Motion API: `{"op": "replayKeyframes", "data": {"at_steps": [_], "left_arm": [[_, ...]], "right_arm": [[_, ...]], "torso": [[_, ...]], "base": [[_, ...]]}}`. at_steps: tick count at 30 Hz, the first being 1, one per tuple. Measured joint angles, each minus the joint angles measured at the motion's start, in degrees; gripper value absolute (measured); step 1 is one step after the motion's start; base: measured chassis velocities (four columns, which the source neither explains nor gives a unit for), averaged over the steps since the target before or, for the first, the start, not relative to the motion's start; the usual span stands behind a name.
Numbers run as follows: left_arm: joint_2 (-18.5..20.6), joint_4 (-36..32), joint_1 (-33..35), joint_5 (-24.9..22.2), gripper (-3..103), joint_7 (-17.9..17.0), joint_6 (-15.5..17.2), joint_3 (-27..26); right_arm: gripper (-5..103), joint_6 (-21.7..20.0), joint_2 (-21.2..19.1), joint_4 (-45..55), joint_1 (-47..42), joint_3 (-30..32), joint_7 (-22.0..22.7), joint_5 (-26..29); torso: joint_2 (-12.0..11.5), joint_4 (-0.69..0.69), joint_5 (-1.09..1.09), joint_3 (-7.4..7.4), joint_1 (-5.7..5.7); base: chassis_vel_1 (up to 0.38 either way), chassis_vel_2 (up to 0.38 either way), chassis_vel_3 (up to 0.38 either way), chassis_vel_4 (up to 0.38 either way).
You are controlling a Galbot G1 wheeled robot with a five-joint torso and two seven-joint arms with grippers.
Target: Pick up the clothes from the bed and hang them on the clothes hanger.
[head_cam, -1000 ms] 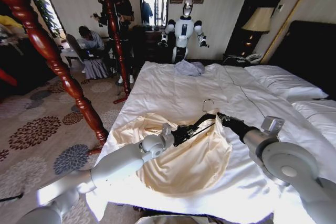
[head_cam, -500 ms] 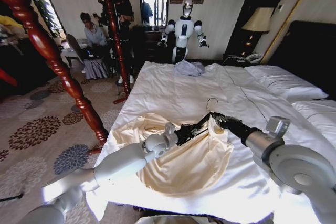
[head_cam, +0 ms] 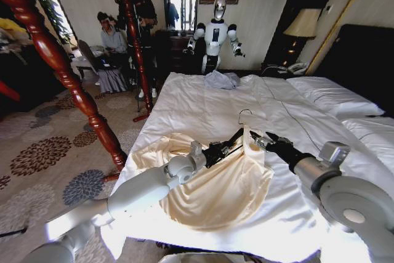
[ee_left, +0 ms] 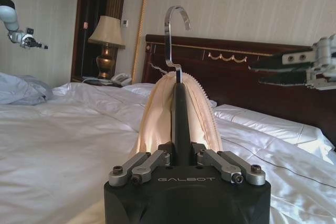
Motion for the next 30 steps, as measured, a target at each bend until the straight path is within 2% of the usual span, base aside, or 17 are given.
{"op": "replayKeyframes", "data": {"at_steps": [2, 3, 4, 5, 6, 7, 9, 10, 15, 21, 26, 30], "left_arm": [[0.56, -1.07, -0.2, -0.04, 16, -0.12, 0.0, -0.04], [0.8, -1.53, -0.48, -0.03, 16, -0.14, 0.0, -0.04], [0.94, -1.78, -0.65, 0.03, 16, -0.13, -0.01, -0.04], [1.14, -2.11, -0.83, 0.1, 16, -0.13, -0.01, 0.02], [1.14, -2.11, -0.83, 0.1, 16, -0.13, -0.01, 0.02], [1.33, -2.51, -0.93, 0.1, 16, -0.13, -0.01, 0.08], [1.68, -3.32, -0.99, 0.11, 16, -0.15, -0.01, 0.23], [1.68, -3.32, -0.99, 0.11, 16, -0.15, -0.01, 0.23], [2.32, -4.63, -1.0, 0.12, 16, -0.12, -0.01, 0.56], [2.46, -5.28, -0.97, -0.3, 16, -0.09, 0.06, 0.56], [2.75, -5.95, -0.82, 0.4, 16, -0.11, 0.2, 0.9], [3.01, -6.56, -0.65, 0.56, 16, -0.15, 0.31, 1.25]], "right_arm": [[96, 0.98, 0.73, -3.53, -1.04, 0.03, -2.48, -9.17], [98, 2.77, 0.64, -6.25, -1.69, 0.02, -5.29, -15.69], [100, 4.61, 0.41, -8.16, -2.24, -0.02, -7.81, -20.43], [100, 7.13, -0.02, -10.92, -2.75, -0.15, -11.22, -27.64], [100, 7.13, -0.02, -10.92, -2.75, -0.15, -11.22, -27.64], [100, 9.55, -0.49, -13.79, -2.87, -0.5, -13.92, -34.31], [100, 13.85, -1.48, -18.74, -2.13, -1.88, -17.1, -43.13], [100, 13.85, -1.48, -18.74, -2.13, -1.88, -17.1, -43.13], [100, 21.24, -3.84, -23.86, 0.34, -5.57, -21.56, -54.57], [100, 25.17, -4.48, -25.06, 1.64, -8.64, -23.51, -61.02], [100, 30.59, -4.95, -27.56, 1.84, -10.54, -25.78, -68.69], [100, 33.74, -5.28, -28.73, 2.32, -11.61, -26.39, -72.43]], "torso": [[0.0, 0.0, 0.01, 0.0, 0.0], [0.0, 0.0, 0.0, 0.0, 0.0], [0.0, 0.0, 0.01, 0.0, 0.0], [0.0, 0.0, 0.01, 0.0, 0.0], [0.0, 0.0, 0.01, 0.0, 0.0], [0.0, 0.0, 0.01, 0.0, 0.0], [0.0, 0.0, 0.01, 0.0, 0.0], [0.0, 0.0, 0.01, 0.0, 0.0], [0.0, 0.01, 0.01, 0.0, 0.0], [0.0, 0.01, 0.01, 0.0, 0.0], [0.0, 0.0, 0.0, 0.0, 0.0], [0.0, 0.0, 0.0, 0.0, 0.0]], "base": [[0.0, 0.0, 0.0, 0.0], [0.0, 0.0, 0.0, 0.0], [0.0, 0.0, 0.0, 0.0], [0.0, 0.0, 0.0, 0.0], [0.0, 0.0, 0.0, 0.0], [0.0, 0.0, 0.0, 0.0], [0.0, 0.0, 0.0, 0.0], [0.0, 0.0, 0.0, 0.0], [0.0, 0.0, 0.0, 0.0], [0.0, 0.0, 0.0, 0.0], [0.0, 0.0, 0.0, 0.0], [0.0, 0.0, 0.0, 0.0]]}}
